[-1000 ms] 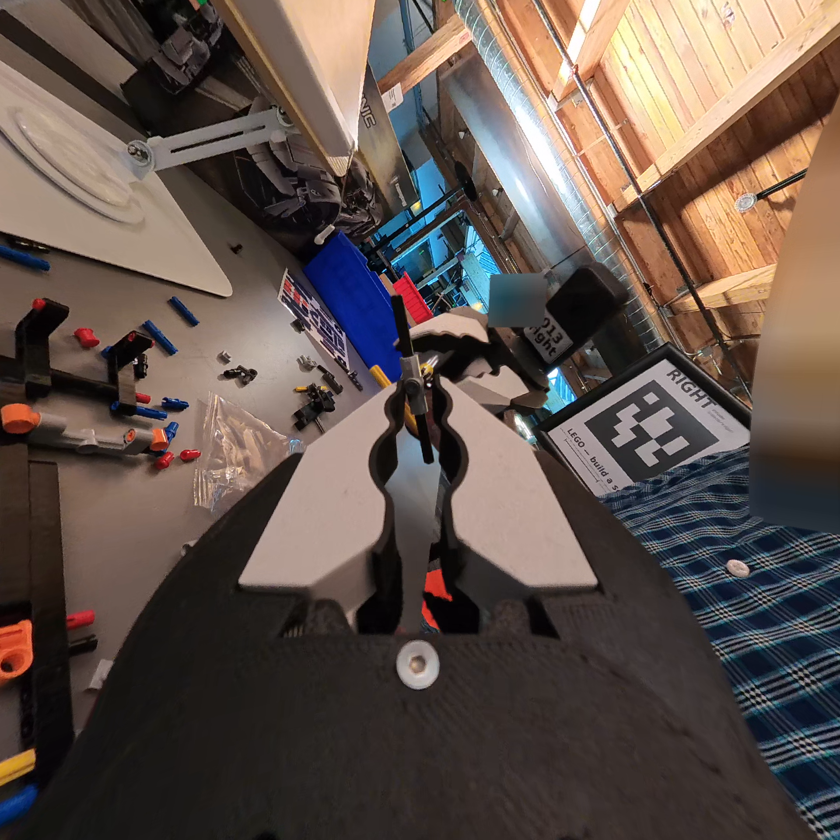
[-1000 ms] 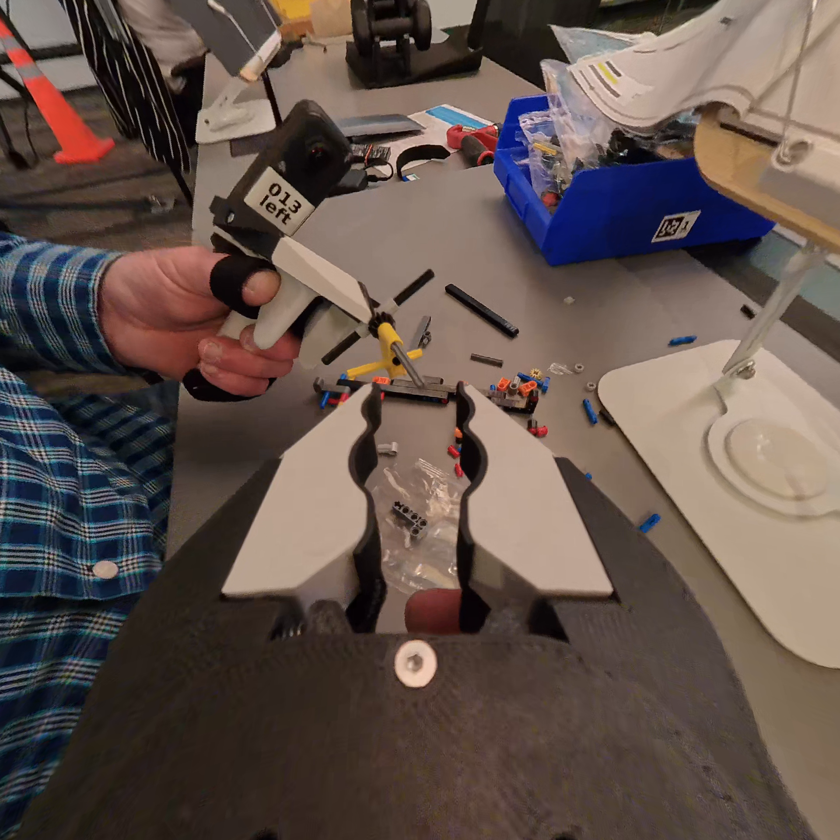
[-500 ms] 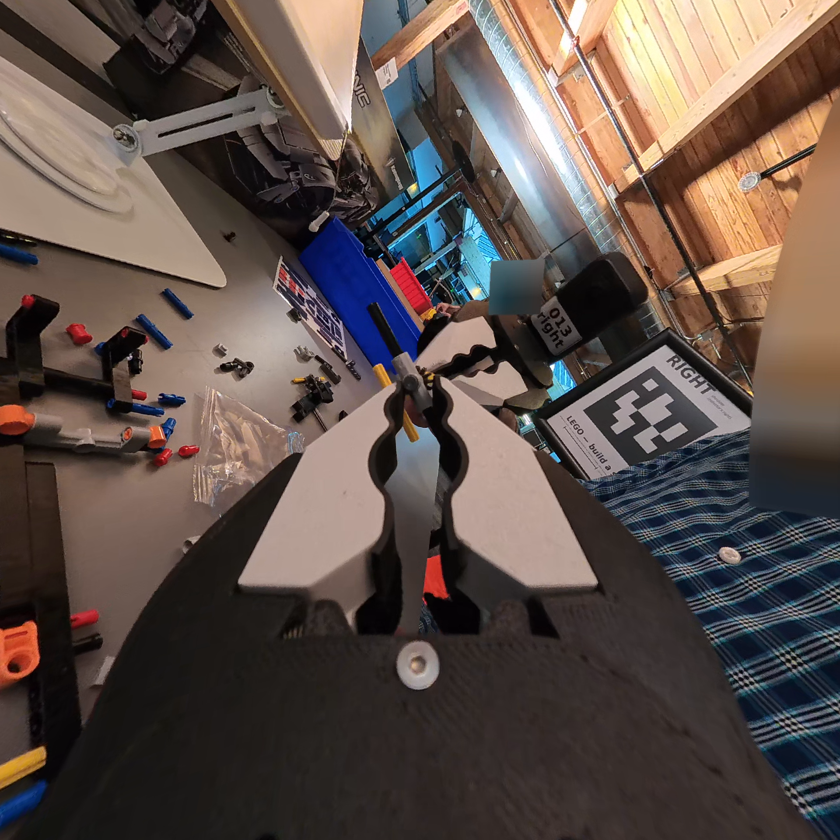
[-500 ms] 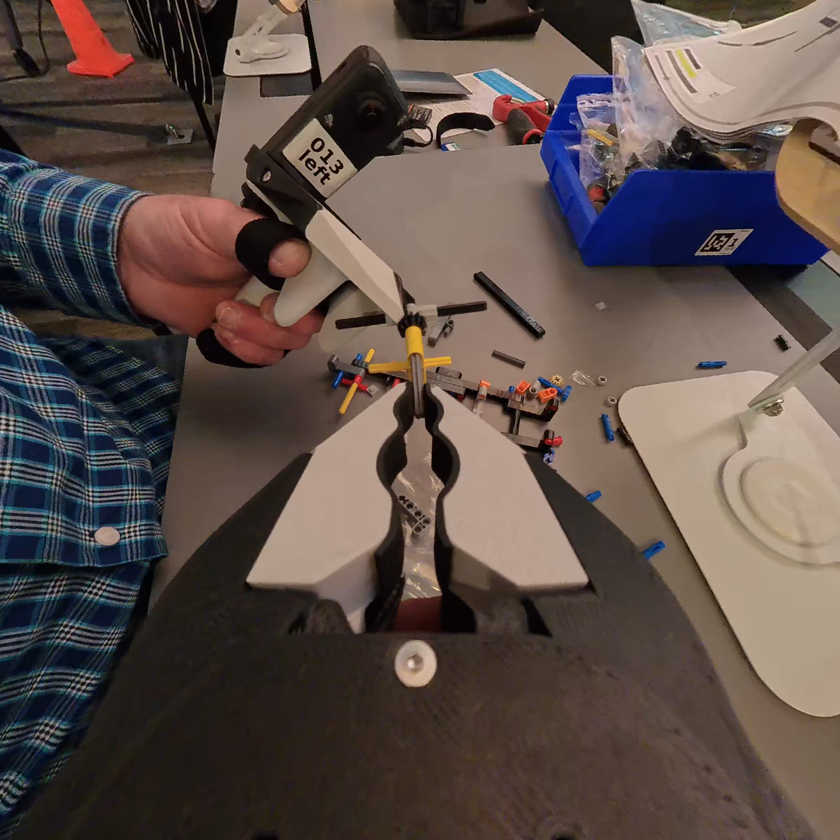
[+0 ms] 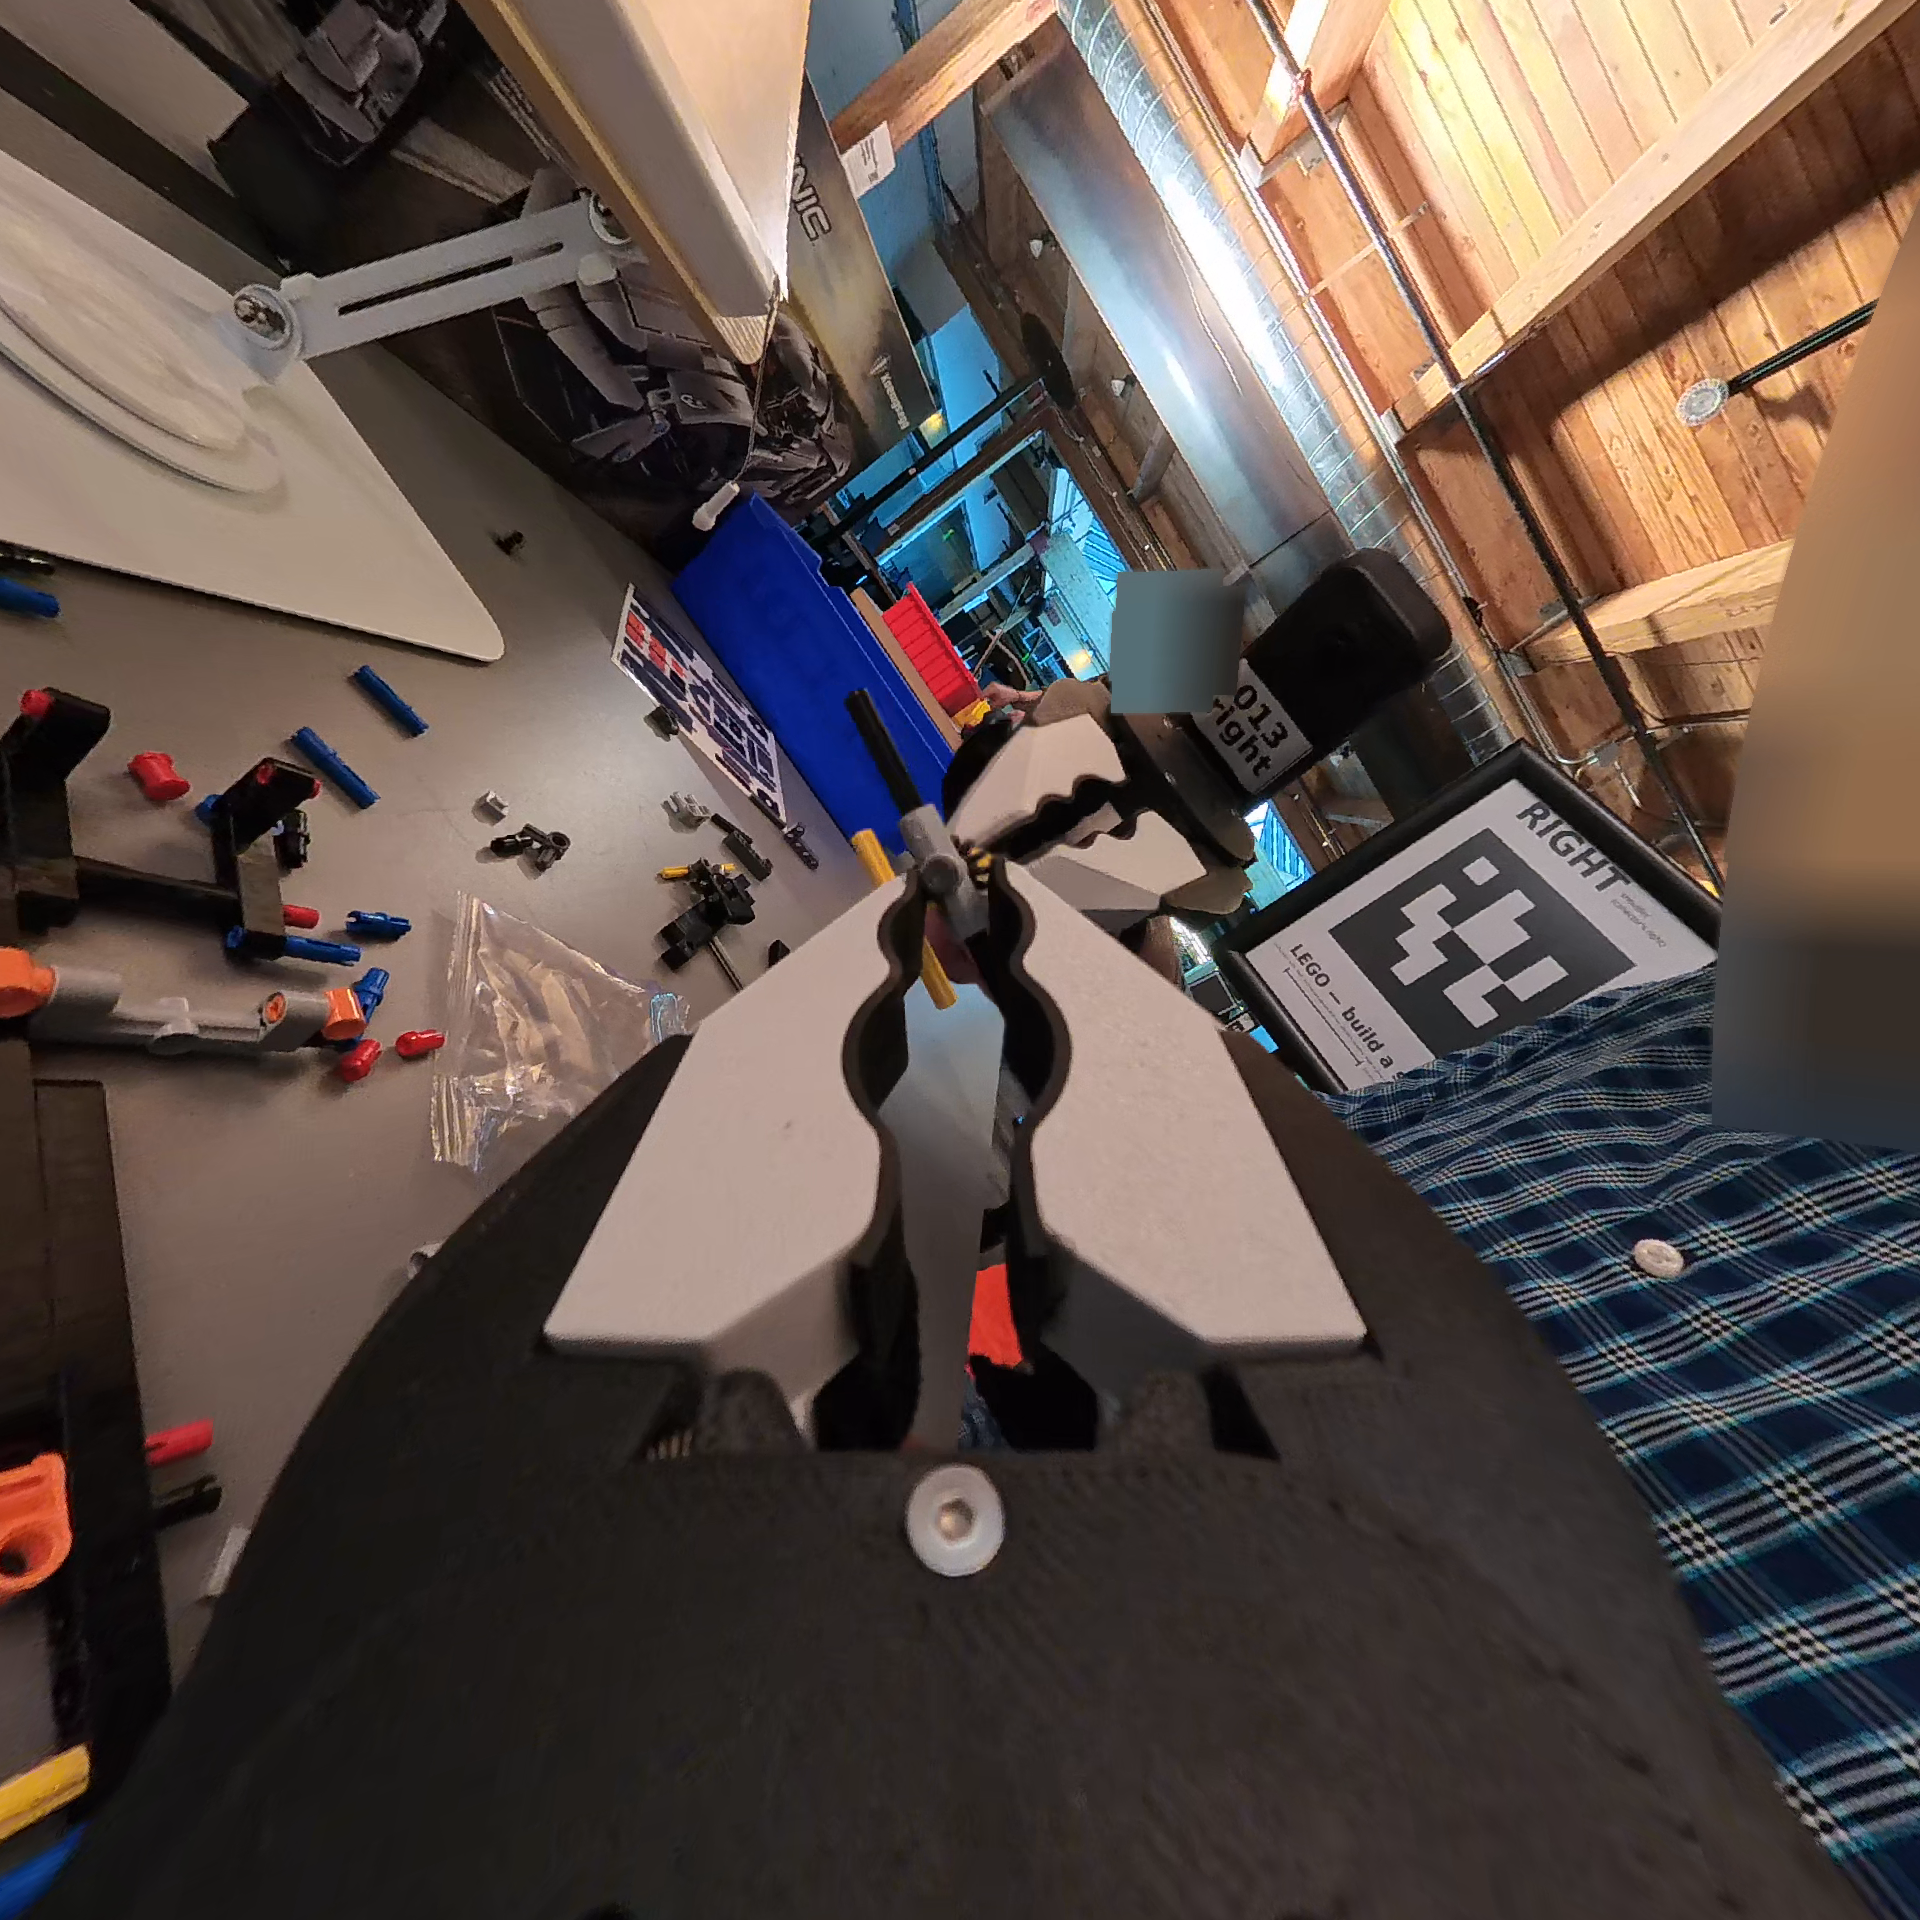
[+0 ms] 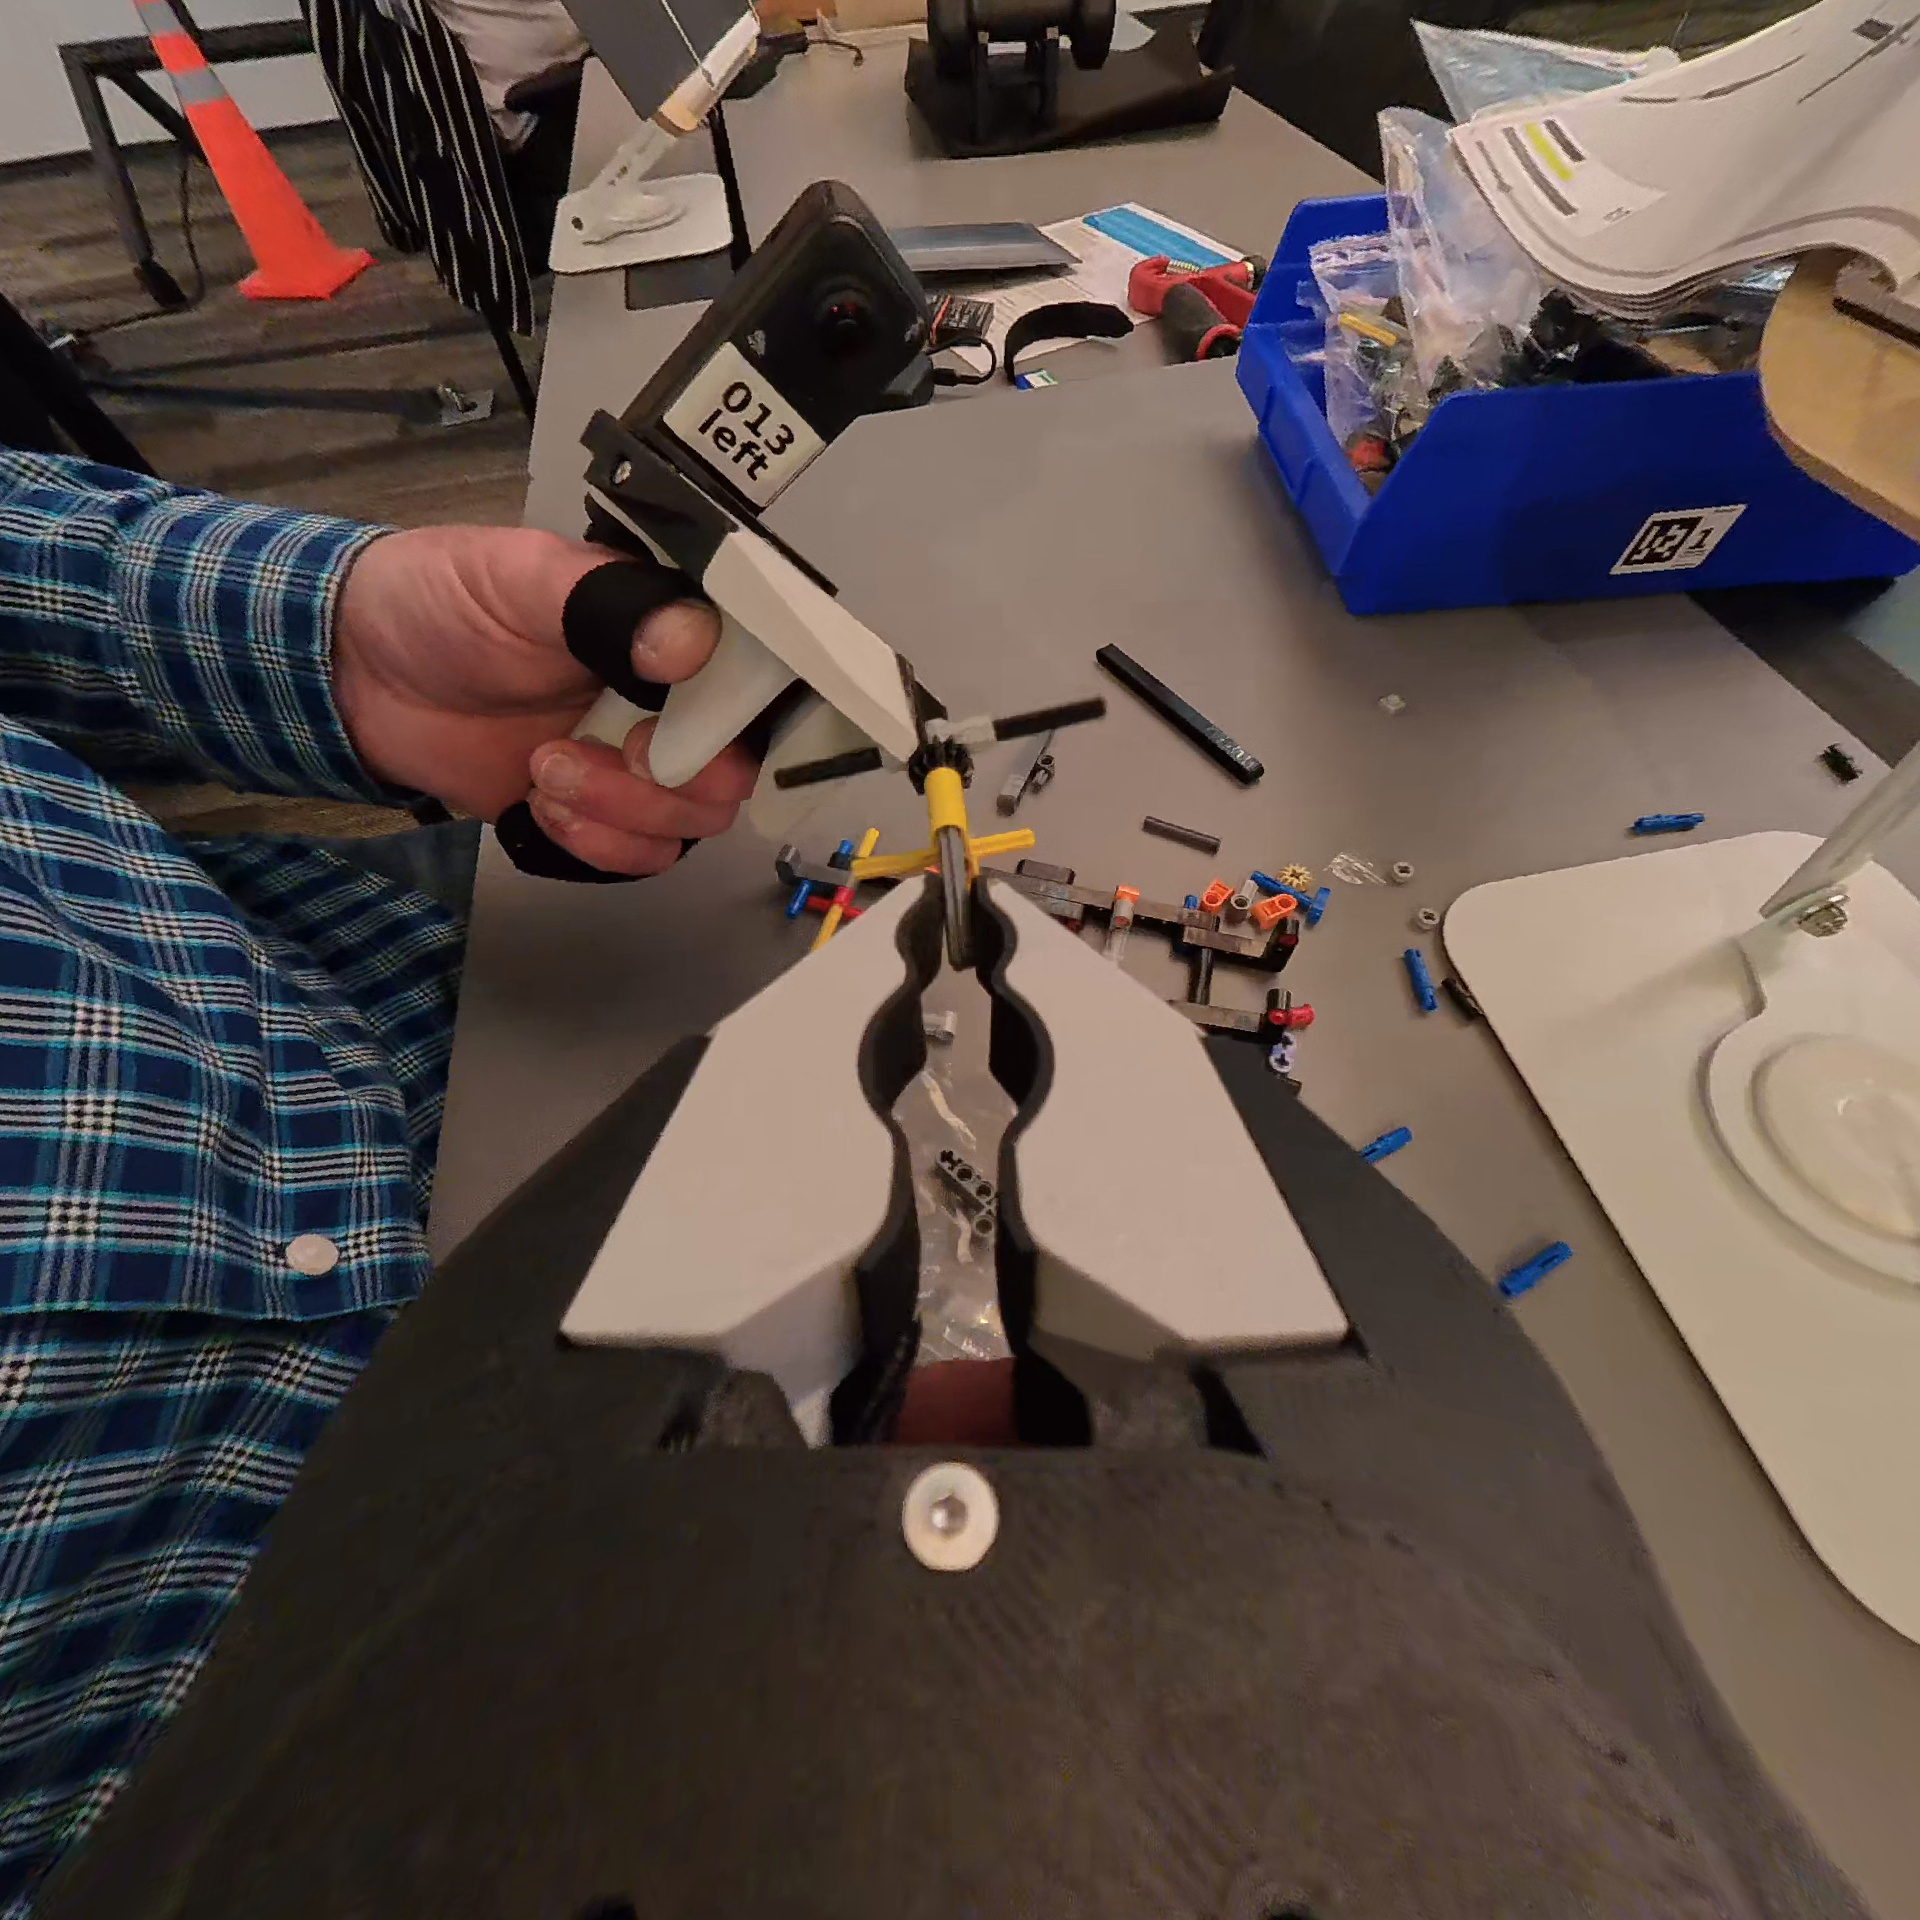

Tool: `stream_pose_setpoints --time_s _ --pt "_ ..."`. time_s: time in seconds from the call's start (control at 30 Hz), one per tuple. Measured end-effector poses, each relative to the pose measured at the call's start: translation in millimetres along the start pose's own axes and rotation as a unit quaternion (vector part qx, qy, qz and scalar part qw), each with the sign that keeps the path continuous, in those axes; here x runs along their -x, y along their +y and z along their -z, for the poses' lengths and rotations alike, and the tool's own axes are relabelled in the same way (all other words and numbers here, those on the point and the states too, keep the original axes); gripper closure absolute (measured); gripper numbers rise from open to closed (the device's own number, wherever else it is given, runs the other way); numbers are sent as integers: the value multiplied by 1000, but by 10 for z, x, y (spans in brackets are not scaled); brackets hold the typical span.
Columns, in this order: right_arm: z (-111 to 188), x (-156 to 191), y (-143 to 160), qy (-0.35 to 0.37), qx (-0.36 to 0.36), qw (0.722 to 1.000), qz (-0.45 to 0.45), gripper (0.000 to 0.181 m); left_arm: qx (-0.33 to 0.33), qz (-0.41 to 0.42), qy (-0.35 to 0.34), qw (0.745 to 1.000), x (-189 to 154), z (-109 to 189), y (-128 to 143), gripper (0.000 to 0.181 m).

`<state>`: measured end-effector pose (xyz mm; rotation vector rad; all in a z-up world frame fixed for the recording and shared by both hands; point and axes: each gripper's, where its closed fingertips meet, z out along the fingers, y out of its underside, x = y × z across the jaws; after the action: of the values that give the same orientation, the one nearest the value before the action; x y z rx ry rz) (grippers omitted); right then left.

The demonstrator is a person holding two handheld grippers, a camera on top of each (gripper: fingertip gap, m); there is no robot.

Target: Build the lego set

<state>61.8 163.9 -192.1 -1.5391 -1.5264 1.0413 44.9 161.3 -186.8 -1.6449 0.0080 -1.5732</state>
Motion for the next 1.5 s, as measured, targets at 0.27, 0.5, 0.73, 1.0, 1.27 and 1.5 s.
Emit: stream_pose_setpoints --time_s 0.27,0.5,0.73,1.0,1.27,1.5 --pt "7 17 3 -9 -5 1000 -22 179 4 5 5 1000 -6 -11 -8 172" --pt "-10 24 -2 -7 -12 999 -37 180 2 3 4 1000 -12 8 -22 171" --pt "-10 15 17 -7 -12 999 -49 180 -2 1 0 1000 -6 32 -38 165" --pt "10 -2 31 -22 -11 998 -54 180 -2 -28 -32 999 22 135 -65 157" --pt "50 -35 81 -49 7 998 -38 180 27 -103 -138 985 206 450 -52 137" --pt "36 -79 113 -73 17 997 -25 180 82 -169 -231 954 361 743 39 124"
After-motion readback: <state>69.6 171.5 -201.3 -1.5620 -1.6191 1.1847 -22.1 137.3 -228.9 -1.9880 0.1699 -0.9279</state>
